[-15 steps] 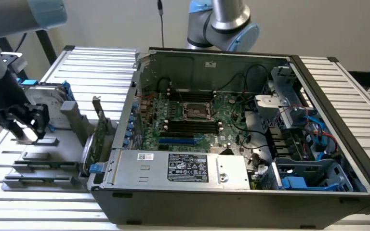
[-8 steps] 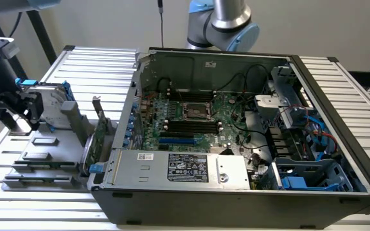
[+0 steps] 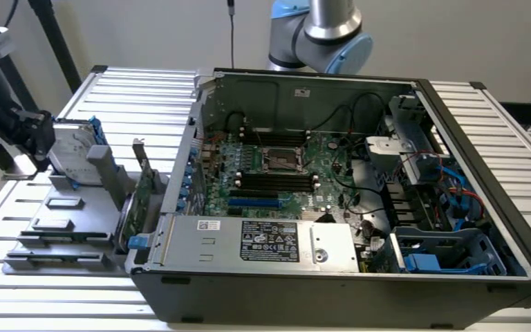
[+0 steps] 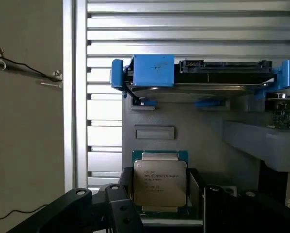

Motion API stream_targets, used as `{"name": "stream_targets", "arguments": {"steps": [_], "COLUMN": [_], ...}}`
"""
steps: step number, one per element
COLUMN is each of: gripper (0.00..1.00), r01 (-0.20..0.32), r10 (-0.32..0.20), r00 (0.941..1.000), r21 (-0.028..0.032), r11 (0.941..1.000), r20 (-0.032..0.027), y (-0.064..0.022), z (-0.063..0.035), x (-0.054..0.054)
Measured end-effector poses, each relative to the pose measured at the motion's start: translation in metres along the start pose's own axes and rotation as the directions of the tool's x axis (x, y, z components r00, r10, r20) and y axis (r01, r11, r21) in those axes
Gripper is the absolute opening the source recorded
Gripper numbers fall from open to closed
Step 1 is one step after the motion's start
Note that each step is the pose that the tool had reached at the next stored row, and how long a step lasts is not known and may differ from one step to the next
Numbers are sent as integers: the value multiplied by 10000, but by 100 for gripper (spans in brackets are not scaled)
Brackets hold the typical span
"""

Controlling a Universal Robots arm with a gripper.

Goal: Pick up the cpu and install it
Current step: 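Pick up the cpu and move it towards the insertion slot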

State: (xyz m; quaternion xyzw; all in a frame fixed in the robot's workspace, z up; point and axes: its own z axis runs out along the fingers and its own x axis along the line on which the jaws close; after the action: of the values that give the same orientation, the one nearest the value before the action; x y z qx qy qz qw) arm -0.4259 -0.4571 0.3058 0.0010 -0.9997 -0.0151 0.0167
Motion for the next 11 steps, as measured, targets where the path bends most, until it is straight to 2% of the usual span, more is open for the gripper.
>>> {"name": "stream_targets", "arguments": {"steps": [6, 9, 11], "gripper": [55, 55, 55], "r01": [127, 152, 157], "r10": [-127, -152, -157], "r00": [9999, 9999, 9999], "r21": [4, -1, -5], "r11": [9999, 9999, 9999], "r20": [-8, -32, -48], "y": [8, 12, 13], "z": [-277, -411, -465], "x": [-95, -202, -290]}}
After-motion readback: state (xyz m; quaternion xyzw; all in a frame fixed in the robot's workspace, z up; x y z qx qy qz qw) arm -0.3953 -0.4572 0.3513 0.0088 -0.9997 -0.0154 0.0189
